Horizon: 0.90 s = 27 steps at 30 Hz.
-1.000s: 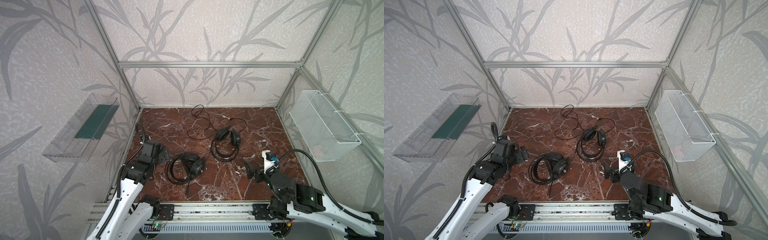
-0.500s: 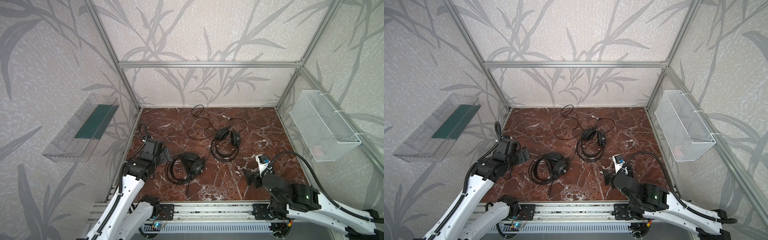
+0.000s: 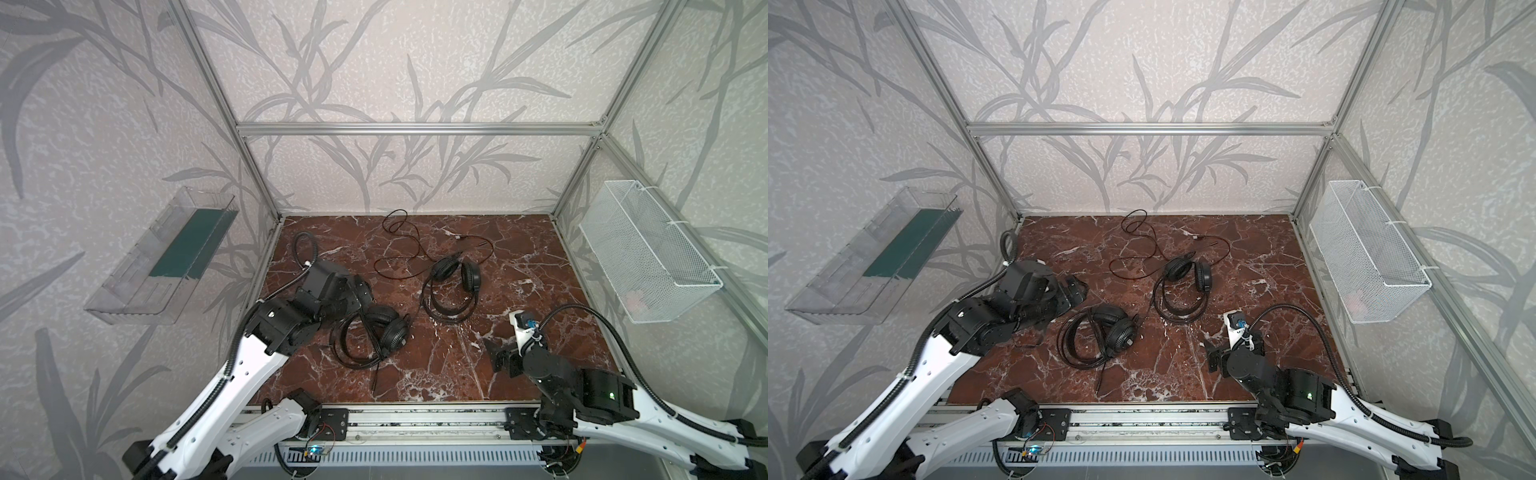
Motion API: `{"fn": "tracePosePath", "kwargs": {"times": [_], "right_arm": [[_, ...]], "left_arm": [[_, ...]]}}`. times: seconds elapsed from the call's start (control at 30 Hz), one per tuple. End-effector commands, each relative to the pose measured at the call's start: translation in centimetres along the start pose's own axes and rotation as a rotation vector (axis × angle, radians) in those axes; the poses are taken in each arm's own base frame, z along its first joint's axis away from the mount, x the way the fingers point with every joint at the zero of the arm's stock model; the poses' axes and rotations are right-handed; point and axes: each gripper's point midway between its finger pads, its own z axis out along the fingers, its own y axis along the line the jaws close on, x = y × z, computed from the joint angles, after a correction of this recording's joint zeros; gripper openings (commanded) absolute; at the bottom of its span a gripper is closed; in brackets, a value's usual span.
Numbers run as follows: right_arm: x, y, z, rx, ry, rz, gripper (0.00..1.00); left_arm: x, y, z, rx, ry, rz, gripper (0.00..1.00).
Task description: Wrap the headphones
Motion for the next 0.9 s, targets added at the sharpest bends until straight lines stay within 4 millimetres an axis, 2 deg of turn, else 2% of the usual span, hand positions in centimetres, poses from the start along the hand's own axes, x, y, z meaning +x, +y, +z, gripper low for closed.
{"fn": "tracePosePath", "kwargs": {"times": [0.0, 0.13, 0.47, 0.87], "right_arm": [[-0.3, -1.1, -0.2, 0.034, -0.047, 0.039, 0.99], [-1.0, -1.4, -0.5, 0.036, -0.083, 0.049, 0.99], [-1.2, -1.8, -0.8, 0.046, -0.091, 0.063, 0.99], [-1.5, -2.5, -1.6, 0.026, -0.136, 0.125, 0.99]], "left_arm": [[0.8, -1.3, 0.8, -0.048, 0.0, -0.102, 0.99], [1.7, -3.9, 2.0, -0.087, 0.005, -0.089, 0.99], [4.2, -7.9, 5.6, -0.21, 0.028, -0.175, 0.99], [6.0, -11.2, 9.4, -0.278, 0.039, -0.197, 0.99]]}}
